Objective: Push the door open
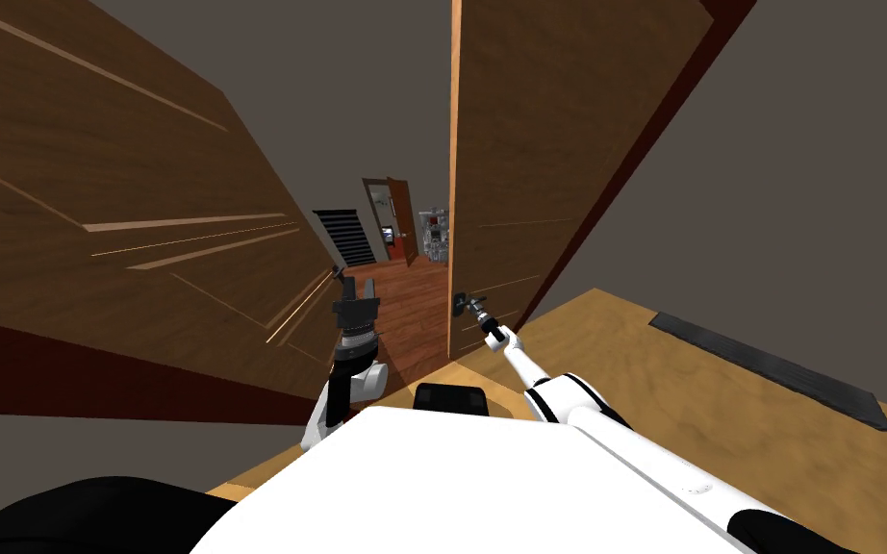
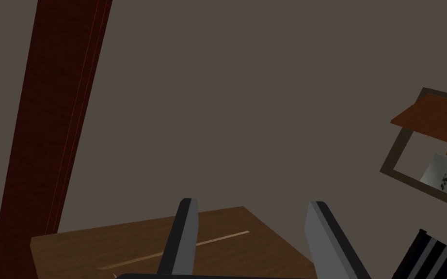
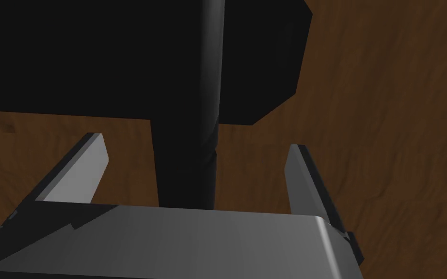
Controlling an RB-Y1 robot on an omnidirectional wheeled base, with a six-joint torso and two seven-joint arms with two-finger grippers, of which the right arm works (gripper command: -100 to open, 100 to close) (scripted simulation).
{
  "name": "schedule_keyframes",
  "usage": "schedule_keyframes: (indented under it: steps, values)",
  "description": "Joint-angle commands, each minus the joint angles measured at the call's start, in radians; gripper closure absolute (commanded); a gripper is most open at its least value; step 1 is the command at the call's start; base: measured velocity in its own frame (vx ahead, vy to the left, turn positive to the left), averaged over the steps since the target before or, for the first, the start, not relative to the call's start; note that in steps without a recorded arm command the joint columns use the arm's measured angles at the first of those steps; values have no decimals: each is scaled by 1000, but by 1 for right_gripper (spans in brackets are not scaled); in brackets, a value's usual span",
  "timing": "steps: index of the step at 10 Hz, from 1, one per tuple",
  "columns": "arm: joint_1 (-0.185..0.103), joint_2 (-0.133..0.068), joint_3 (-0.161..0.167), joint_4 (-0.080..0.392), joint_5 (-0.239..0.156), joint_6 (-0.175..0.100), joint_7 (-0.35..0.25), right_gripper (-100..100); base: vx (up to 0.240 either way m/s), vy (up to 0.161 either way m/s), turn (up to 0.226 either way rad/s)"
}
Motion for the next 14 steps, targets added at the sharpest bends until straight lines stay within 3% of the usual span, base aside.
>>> schedule_keyframes:
  steps: [1,6,11,12,14]
  values:
    - [1,0,0,0,0,0,-1,100,-14,1,-3]
    - [1,0,0,0,0,0,-1,100,-15,-5,0]
    - [3,-5,-40,7,-18,11,31,100,127,96,-35]
    - [3,-6,-61,9,-27,15,46,100,156,90,-16]
    - [3,-6,-61,9,-27,15,46,100,93,78,-24]
